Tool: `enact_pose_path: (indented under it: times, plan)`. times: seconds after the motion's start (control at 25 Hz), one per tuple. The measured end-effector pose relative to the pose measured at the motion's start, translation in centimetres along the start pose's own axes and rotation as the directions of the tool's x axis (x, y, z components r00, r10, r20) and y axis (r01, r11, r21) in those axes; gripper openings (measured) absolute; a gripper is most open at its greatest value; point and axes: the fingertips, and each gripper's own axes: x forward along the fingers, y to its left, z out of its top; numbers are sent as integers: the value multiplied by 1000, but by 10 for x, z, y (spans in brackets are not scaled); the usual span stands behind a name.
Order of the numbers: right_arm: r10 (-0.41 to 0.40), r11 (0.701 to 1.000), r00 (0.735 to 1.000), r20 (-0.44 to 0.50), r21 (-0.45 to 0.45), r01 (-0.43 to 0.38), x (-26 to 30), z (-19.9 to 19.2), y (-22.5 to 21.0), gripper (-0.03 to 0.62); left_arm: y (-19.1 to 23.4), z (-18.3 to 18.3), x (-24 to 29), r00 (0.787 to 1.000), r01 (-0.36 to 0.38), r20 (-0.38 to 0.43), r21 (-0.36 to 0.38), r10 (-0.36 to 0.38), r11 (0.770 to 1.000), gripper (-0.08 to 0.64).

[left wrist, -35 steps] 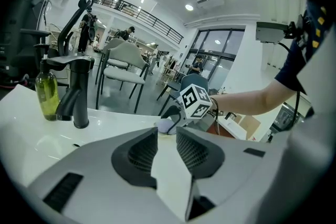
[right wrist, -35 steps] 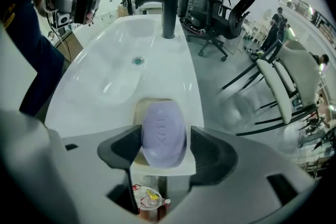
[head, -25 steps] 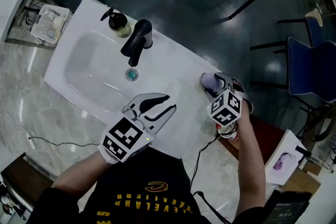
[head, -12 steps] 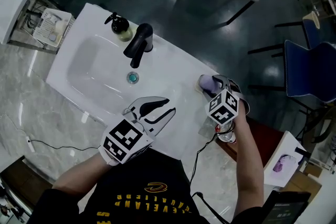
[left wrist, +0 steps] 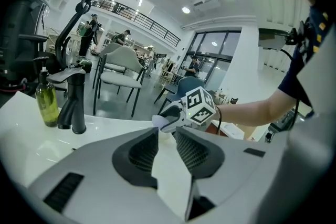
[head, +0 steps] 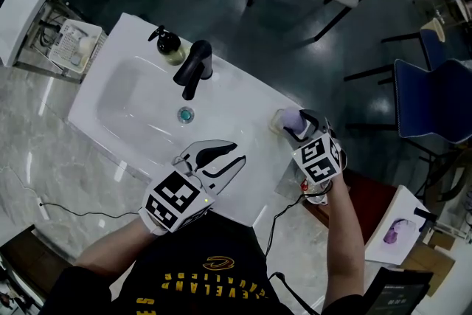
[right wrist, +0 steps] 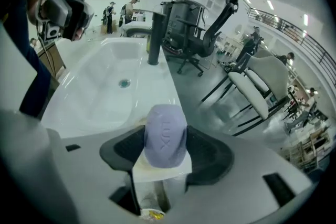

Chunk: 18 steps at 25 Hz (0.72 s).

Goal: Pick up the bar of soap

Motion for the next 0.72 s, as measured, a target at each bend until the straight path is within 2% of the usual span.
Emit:
enact_pose_path:
  times: [0.24,0.4,0.52,0.72]
  plan:
    - [-13,982,986,166,187,-18,-29,19,4,265,-7,8,3,1000,15,0,17,-15,1000,115]
    - [-35,952,964,264,301,-48,-54,31,9,265,-14,14,5,1000,30,-3,34,-30,999,115]
    - [-46,908,938,344,405,-104,-75,39,16,265,-21,18,7,999,44,-4,37,-43,998,115]
    - [-78,805,885,459,552,-216,-105,46,28,265,-33,23,9,998,70,-13,55,-69,996,115]
